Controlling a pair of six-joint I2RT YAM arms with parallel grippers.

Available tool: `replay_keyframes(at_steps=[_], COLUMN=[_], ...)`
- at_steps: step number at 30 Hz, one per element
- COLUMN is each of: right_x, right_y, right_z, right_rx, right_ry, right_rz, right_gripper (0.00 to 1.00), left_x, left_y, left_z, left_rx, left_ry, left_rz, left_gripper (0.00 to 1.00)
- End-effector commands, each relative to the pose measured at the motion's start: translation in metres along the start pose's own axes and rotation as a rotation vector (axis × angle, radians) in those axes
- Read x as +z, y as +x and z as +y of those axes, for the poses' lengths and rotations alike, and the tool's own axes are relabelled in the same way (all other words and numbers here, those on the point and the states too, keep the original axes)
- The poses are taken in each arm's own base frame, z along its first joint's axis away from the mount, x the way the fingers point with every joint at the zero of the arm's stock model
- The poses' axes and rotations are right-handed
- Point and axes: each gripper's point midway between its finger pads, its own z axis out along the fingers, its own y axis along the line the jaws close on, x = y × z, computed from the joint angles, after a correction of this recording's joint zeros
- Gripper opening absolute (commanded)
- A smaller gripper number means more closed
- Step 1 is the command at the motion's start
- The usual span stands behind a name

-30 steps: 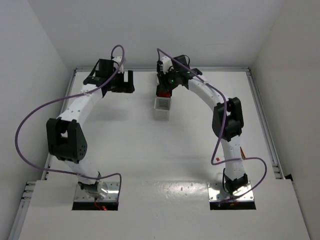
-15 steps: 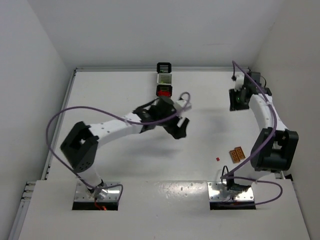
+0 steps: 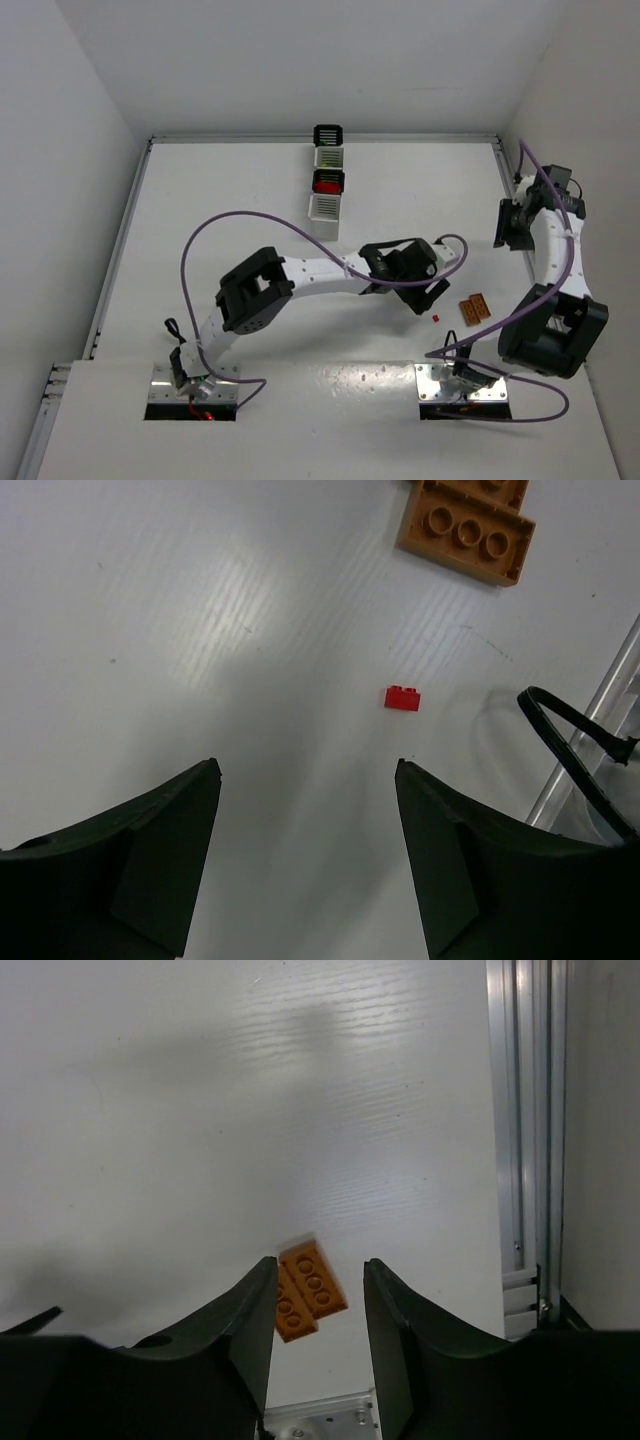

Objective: Sort the legos into containers by color

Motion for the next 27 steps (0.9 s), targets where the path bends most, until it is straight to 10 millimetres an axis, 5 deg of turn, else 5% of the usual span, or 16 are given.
replay_keyframes(at_steps=[1, 10, 17, 27], right_x=[-0.006, -0.006, -0.014, -0.014], right_y=[-0.009, -0.019, -0.027, -0.03], right_z=[0.002, 0.012, 0.018, 0.02], right_rx=[0.083, 0.131, 0.129, 0.137], right_ry=[-0.044, -0.146, -0.183, -0.209], right_rz=[-0.02, -0.025, -0.042, -0.048], right_gripper=[0.4, 0.41, 0.41, 0.41], left_x=[0.008, 0.031, 0.048, 0.07], left_y=[-0.002, 0.012, 0.031, 0.032], left_z=[-0.026, -0.063, -0.058, -0.041], left_rx=[0.019, 0.15, 0.189, 0.167], left_ry=[-0.014, -0.011, -0.037, -0.05], left_rz=[-0.001, 0.021, 0.06, 0.082], left_gripper=[0.76, 0.62, 0.57, 0.57])
